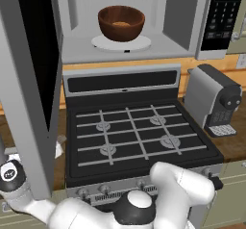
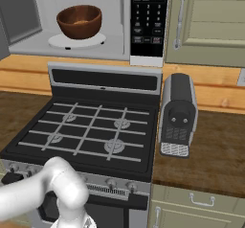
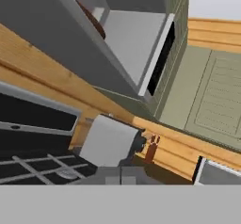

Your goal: Open the microwave, place the bowl with waffle inside the microwave, then close the microwave door and turn it on.

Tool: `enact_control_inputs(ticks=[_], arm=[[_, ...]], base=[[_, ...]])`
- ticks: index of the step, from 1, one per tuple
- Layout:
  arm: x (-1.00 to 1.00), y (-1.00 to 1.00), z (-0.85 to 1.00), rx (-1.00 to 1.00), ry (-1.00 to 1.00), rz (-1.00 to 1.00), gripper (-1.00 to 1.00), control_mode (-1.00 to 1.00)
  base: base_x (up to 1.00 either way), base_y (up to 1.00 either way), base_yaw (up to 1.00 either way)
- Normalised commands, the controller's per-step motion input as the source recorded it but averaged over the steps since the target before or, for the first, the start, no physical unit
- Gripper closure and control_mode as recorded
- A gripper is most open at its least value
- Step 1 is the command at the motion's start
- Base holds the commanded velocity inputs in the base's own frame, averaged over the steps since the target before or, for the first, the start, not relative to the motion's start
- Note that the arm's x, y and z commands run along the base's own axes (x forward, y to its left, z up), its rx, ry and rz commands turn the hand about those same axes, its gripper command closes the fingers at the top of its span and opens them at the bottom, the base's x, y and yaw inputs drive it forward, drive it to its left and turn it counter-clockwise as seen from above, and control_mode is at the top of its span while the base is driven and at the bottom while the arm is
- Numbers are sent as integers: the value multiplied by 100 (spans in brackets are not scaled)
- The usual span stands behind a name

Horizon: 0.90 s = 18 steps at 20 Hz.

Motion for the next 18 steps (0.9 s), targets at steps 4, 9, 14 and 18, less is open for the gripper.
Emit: enact_control_inputs(ticks=[4, 9, 14, 18], arm=[[-82, 1, 56, -41, -10, 0, 100, -100], [-27, 6, 75, -52, -1, 10, 100, -100], [-11, 0, 43, -54, 3, 10, 100, -100], [0, 17, 17, -49, 11, 9, 100, -100]], base=[[0, 0, 0], [0, 0, 0], [0, 0, 0], [0, 0, 0]])
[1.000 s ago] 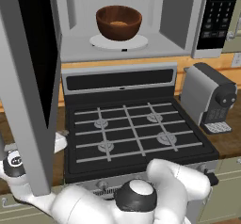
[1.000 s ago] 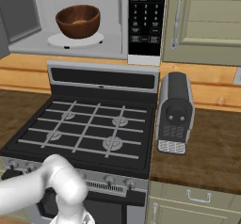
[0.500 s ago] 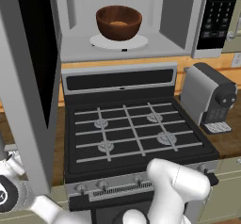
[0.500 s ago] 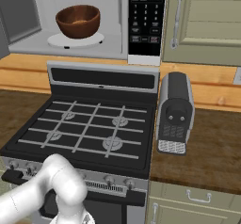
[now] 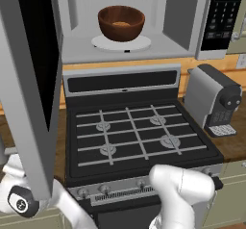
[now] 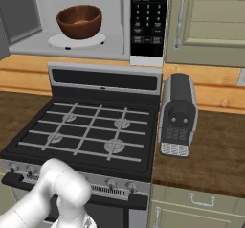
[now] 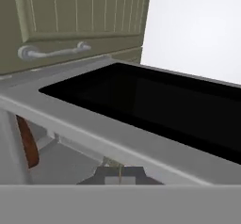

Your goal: Open the microwave, place the bowl with waffle inside the microwave, then close the microwave door and turn it on.

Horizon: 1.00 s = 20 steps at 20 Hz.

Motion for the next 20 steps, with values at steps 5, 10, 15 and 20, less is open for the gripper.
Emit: enact_control_inputs(ticks=[5, 10, 15, 20], arm=[[-4, 23, 30, -39, 3, 10, 100, -100], [-25, 2, 65, -9, -8, 1, 100, -100], [-4, 0, 5, 3, 0, 1, 100, -100], [-26, 0, 52, 16, -10, 5, 100, -100]], base=[[0, 0, 0], [0, 0, 0], [0, 0, 0], [0, 0, 0]])
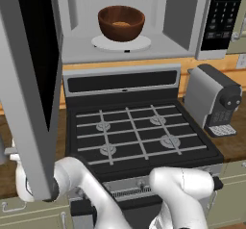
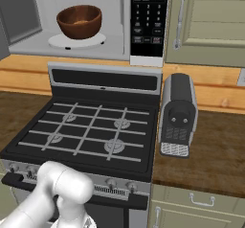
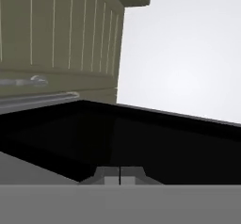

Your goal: Open the microwave, place the bowl with waffle inside the microwave, then close the microwave door and turn it on.

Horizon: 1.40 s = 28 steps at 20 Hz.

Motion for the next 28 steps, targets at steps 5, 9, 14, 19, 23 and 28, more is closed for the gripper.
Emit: enact_control_inputs(ticks=[5, 9, 14, 19, 23, 28], arm=[[-25, 0, 94, 18, -14, 3, 100, -100], [-26, -46, 46, 27, -4, 2, 100, -100], [-34, -96, 27, 37, -16, 11, 100, -100], [-29, -100, 41, 38, -11, 13, 100, -100], [-2, -100, 27, 30, 12, 17, 100, -100], [16, -97, 27, 22, 39, 22, 100, -100]], base=[[0, 0, 0], [0, 0, 0], [0, 0, 0], [0, 0, 0], [0, 0, 0], [0, 0, 0]])
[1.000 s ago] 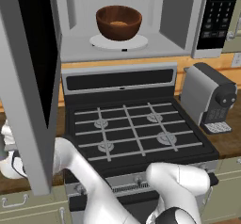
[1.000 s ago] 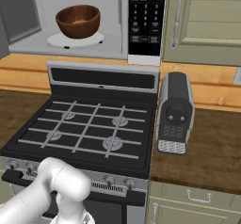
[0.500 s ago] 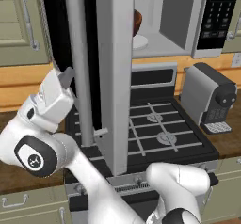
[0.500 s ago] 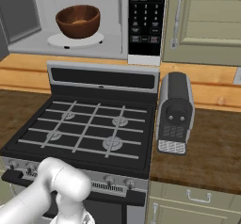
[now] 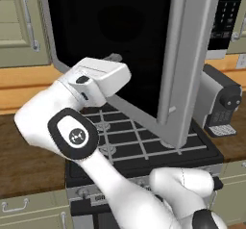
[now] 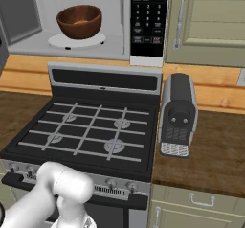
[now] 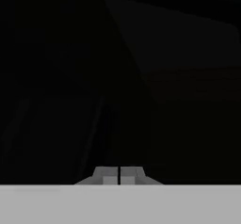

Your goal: Open the microwave, place the bowl with waffle inside the microwave, then close the microwave door and turn it on.

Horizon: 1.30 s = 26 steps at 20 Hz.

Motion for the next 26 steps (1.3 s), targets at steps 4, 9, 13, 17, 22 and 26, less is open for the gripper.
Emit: enact_control_inputs(ticks=[4, 9, 13, 17, 22, 26], arm=[[49, -68, 22, 13, 57, 29, 100, -100], [79, -33, 8, 3, 62, 38, 100, -100], [100, -15, 1, 3, 47, 46, 100, -100], [100, -33, -1, 8, 27, 45, 100, -100], [100, -26, -35, 1, 5, 34, 100, -100], [100, -37, -28, 0, 0, 28, 100, -100]], base=[[0, 0, 0], [0, 0, 0], [0, 0, 0], [0, 0, 0], [0, 0, 0], [0, 0, 0]])
